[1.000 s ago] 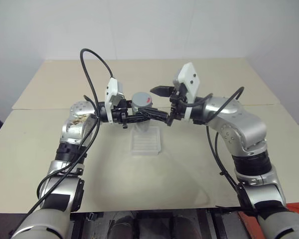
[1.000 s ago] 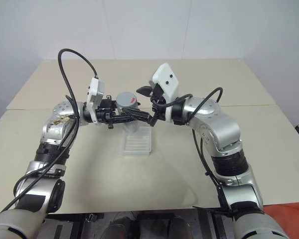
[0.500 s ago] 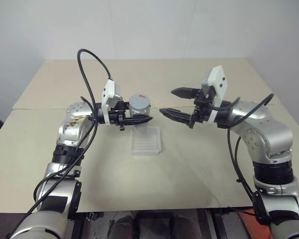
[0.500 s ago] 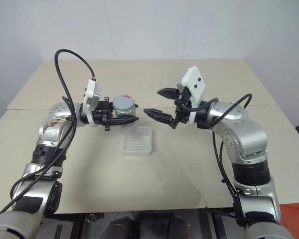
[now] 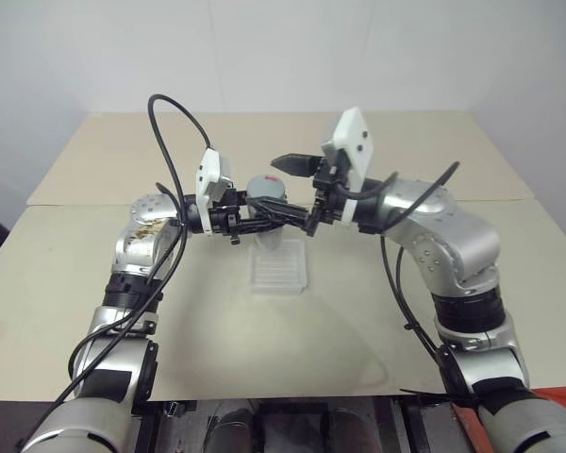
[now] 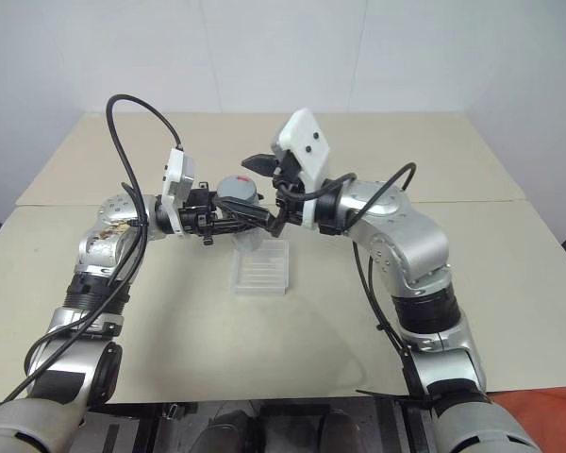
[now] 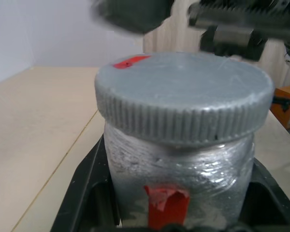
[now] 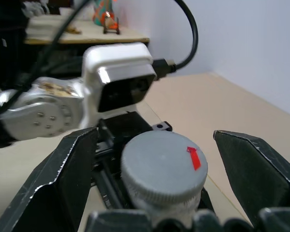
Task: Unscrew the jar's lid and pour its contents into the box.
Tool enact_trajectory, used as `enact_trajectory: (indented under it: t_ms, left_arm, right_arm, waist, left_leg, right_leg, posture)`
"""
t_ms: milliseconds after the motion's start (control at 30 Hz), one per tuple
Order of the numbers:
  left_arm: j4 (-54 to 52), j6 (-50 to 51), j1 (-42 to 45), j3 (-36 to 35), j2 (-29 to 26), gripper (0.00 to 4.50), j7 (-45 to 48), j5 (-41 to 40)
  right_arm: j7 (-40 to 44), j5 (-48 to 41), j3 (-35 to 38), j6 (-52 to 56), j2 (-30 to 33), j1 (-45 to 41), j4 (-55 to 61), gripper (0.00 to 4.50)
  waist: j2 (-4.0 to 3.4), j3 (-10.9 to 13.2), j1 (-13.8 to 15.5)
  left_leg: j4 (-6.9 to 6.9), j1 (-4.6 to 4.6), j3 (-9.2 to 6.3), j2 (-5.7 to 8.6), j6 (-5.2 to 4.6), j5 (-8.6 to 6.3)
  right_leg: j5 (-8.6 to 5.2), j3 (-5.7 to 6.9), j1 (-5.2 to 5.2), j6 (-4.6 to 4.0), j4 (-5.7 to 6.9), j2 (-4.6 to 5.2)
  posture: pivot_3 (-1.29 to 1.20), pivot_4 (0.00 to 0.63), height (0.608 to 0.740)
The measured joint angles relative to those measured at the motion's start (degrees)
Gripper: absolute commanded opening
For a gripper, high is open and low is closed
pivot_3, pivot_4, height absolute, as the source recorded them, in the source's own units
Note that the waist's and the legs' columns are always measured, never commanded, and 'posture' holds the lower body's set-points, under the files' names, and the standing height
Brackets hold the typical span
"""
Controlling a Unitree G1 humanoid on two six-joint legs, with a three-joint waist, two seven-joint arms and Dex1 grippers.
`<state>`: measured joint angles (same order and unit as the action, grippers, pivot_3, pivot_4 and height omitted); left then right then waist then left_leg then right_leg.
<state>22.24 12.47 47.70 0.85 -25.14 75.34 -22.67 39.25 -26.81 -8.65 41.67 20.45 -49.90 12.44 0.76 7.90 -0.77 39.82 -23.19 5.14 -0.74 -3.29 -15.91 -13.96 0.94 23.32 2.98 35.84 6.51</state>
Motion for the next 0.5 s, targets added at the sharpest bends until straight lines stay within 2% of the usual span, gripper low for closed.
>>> enact_trajectory:
  t_ms: [267, 500]
  left_arm:
    - [-1.1, 0.1, -0.3, 0.0, 0.1, 2.09, -0.5, -0.1]
    - [-1.2, 0.3, -0.4, 0.0, 0.2, 2.09, -1.1, -0.1]
  right_arm:
    - [-1.1, 3.4, -0.8, -0.9, -3.0, -2.1, -4.1, 4.44]
    - [-0.7, 4.3, -0.9, -1.9, -2.8, -2.0, -5.1, 4.44]
  waist:
    - [0.00, 0.0, -0.2]
    - [0.00, 0.0, -0.2]
  left_leg:
    - [0.00, 0.02, 0.01, 0.01, 0.01, 0.01]
    - [-0.01, 0.01, 0.01, 0.00, 0.01, 0.01]
  right_leg:
    - [0.00, 0.01, 0.00, 0.00, 0.01, -0.01]
    - [0.00, 0.01, 0.00, 0.00, 0.01, -0.01]
  posture:
    - [0.00, 0.150, 0.740]
    - [0.00, 0.150, 0.740]
